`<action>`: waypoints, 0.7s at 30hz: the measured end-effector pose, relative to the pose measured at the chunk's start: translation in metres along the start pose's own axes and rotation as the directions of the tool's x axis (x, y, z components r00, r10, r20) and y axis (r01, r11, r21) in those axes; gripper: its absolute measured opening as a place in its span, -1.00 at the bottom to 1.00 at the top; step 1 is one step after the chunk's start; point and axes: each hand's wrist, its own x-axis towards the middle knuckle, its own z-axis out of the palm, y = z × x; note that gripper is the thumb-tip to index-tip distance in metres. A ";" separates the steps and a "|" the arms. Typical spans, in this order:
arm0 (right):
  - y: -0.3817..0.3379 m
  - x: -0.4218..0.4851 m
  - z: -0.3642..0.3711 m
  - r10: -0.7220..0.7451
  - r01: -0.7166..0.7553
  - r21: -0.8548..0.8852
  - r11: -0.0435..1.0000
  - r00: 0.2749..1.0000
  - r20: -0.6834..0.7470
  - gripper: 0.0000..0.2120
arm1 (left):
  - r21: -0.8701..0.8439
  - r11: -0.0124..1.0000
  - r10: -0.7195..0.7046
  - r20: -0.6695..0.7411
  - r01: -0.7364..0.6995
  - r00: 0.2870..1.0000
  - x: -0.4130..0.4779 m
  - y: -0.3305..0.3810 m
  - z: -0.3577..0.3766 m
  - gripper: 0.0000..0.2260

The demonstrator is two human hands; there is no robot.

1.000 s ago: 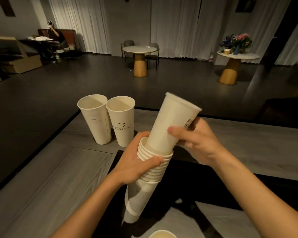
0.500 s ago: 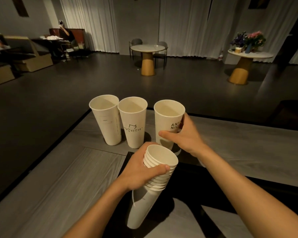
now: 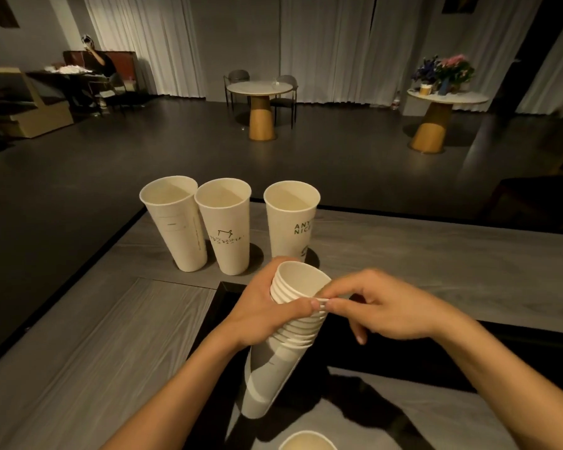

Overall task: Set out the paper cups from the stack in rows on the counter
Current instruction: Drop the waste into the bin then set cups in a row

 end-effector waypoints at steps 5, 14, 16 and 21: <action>0.012 -0.015 -0.005 -0.045 0.037 -0.047 0.998 0.983 -0.176 -0.90 | 0.027 0.999 0.018 0.059 -0.019 0.998 0.005 0.009 0.022 -0.39; 0.026 -0.022 -0.024 0.056 0.016 0.108 0.994 0.780 -0.624 -0.79 | 0.102 0.993 -0.068 0.040 0.064 0.997 0.005 0.001 0.030 -0.42; 0.028 -0.018 -0.015 0.086 0.025 0.155 0.988 0.740 -0.668 -0.62 | 0.073 0.995 -0.067 0.028 0.065 0.997 0.007 0.003 0.032 -0.42; 0.040 -0.005 0.011 0.317 0.137 0.668 0.732 0.799 -0.510 0.00 | 0.056 0.997 -0.052 0.039 0.050 0.998 0.011 0.004 0.035 -0.41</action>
